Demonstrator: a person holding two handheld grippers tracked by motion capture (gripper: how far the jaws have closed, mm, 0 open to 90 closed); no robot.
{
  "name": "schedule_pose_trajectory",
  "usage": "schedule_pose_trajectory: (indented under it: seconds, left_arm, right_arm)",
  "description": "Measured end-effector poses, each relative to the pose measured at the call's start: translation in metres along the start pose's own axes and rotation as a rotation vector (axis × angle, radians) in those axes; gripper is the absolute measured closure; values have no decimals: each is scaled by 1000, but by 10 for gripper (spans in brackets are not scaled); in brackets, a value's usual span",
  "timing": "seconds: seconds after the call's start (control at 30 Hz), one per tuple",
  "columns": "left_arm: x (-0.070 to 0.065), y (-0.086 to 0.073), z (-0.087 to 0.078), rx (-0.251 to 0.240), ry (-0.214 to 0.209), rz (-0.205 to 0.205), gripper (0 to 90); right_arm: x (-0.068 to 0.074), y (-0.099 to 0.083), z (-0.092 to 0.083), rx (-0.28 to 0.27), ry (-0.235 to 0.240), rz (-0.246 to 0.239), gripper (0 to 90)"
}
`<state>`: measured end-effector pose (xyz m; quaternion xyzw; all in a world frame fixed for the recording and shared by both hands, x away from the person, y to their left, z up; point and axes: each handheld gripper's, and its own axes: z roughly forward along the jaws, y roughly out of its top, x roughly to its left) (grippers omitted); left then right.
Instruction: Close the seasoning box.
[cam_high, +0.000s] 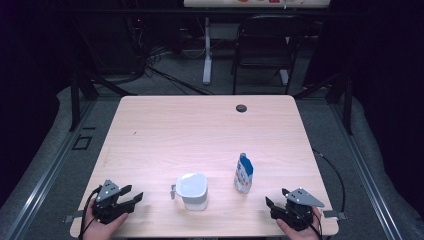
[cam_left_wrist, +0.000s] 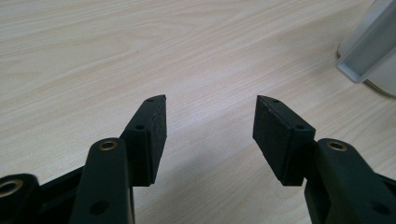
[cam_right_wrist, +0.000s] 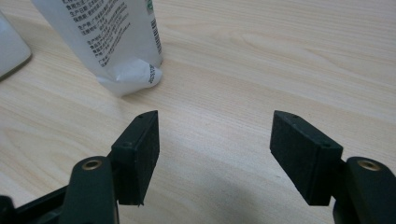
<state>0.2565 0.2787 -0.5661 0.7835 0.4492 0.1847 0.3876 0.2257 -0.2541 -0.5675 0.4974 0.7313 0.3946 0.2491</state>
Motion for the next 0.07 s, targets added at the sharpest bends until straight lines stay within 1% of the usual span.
schedule_pose_trajectory:
  seconds: [0.07]
  left_arm:
    - [1,1,-1,1,-2,2,449]
  right_arm:
    - [-1,0,0,-4,-2,2,330]
